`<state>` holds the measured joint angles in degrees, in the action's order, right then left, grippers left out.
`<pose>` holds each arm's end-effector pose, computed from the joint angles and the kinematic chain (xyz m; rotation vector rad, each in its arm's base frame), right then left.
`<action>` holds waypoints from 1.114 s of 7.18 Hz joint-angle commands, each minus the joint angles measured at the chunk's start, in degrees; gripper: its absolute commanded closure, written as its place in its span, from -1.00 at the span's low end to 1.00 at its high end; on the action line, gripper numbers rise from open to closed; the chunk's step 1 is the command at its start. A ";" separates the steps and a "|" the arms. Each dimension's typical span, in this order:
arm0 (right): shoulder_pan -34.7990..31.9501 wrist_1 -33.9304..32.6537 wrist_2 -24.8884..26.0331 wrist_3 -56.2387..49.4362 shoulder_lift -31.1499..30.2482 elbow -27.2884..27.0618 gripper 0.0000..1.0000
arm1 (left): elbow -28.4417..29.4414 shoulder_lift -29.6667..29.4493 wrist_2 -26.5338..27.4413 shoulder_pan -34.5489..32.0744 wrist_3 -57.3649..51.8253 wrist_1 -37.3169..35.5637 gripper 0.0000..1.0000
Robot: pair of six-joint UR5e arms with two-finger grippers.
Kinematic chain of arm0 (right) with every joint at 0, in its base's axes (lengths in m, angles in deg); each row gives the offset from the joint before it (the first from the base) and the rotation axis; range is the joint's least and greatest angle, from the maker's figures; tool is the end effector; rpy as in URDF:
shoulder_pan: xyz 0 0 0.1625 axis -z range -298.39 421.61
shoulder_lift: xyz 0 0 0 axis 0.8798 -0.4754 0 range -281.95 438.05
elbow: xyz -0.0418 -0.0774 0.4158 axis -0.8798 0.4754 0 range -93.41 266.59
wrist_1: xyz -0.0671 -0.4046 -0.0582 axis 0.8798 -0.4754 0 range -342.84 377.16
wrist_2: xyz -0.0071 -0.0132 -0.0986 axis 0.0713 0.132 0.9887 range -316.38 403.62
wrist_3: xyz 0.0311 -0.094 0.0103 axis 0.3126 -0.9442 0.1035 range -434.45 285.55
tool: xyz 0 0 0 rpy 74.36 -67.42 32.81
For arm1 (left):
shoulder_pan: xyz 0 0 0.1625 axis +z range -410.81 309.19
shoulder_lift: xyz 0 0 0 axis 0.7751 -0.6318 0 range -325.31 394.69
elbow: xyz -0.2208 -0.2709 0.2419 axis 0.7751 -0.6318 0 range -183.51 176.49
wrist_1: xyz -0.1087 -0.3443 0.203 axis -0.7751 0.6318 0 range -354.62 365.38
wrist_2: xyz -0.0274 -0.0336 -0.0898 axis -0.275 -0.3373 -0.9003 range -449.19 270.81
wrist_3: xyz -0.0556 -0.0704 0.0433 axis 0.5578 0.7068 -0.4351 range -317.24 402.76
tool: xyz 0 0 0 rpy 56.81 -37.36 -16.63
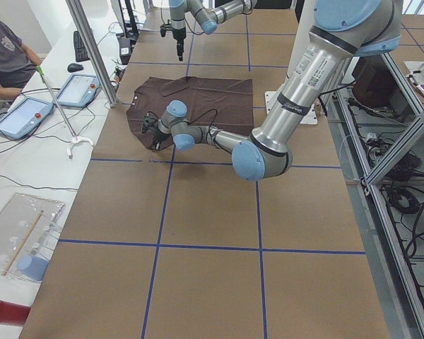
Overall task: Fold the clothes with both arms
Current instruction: 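Lift the right gripper off the folded sleeve while the left arm approaches the shirt, then grasp the other sleeve with the left gripper and fold it inward onto the body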
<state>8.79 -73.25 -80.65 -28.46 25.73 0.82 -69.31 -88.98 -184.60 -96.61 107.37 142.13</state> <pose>-0.3707 -0.6168 0.2973 0.0323 -0.8048 -0.0270 0.4414 -0.6315 0.4240 0.5020 0.8508 -0.2803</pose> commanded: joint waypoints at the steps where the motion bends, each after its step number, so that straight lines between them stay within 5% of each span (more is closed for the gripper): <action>1: 0.00 -0.02 -0.01 0.06 -0.07 -0.01 -1.00 | -1.87 -2.26 -0.47 0.00 -0.01 -2.96 1.00; 5: 0.09 0.07 0.08 0.06 -0.33 -0.10 -1.00 | -2.41 -14.12 -0.47 0.79 7.09 -17.72 1.00; 8: 0.09 0.15 0.08 0.06 -0.59 -0.10 -1.00 | 1.43 -17.72 0.05 6.48 15.08 -17.49 1.00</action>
<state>8.93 -73.13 -80.57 -28.39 25.21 0.72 -70.46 -104.49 -184.69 -92.26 119.21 124.50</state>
